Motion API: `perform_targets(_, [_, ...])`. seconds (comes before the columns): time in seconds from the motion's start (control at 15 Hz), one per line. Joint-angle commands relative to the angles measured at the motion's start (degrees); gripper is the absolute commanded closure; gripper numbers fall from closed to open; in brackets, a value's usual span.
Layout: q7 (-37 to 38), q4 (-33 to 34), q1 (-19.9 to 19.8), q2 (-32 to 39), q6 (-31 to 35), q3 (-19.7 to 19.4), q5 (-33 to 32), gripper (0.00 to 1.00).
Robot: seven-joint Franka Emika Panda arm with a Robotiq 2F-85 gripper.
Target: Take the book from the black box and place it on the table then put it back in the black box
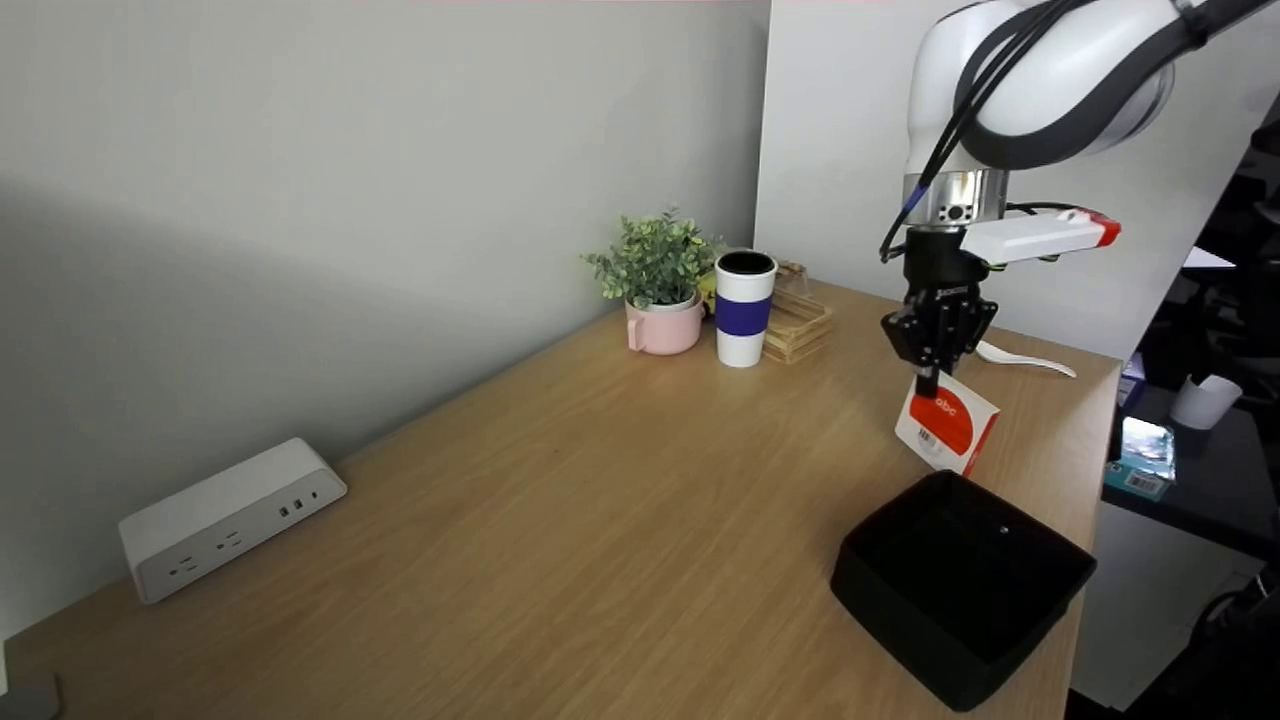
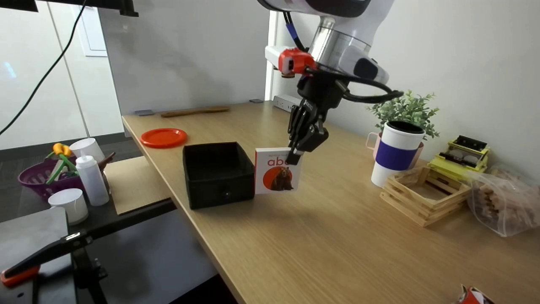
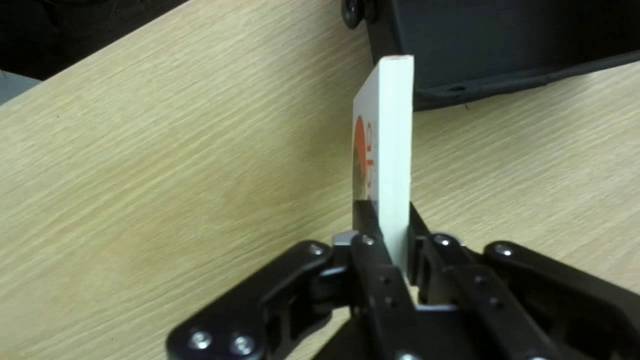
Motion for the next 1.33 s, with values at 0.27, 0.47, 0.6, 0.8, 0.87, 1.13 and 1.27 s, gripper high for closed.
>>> perform_targets(0.27, [13.45,-8.91,2.08,-12.89,0.61,-0.79,-5.39,0.96])
perform_targets(0.47, [17.71,-10.41,2.21,-15.73,-0.15,-0.11,-8.36,0.96])
perform_targets(0.6, [17.21,-11.32,2.25,-17.02,-0.8,0.59,-8.76,0.96])
perform_targets(0.8, [13.77,-12.39,2.66,-17.98,-0.42,1.73,-8.01,0.96])
perform_targets(0.87, [12.37,-12.48,2.9,-17.98,-0.12,2.22,-7.55,0.96])
perform_targets(1.13, [8.12,-12.12,3.7,-17.06,0.29,3.67,-6.33,0.96])
perform_targets(1.27, [6.26,-11.78,3.96,-16.48,0.12,4.11,-5.45,0.96])
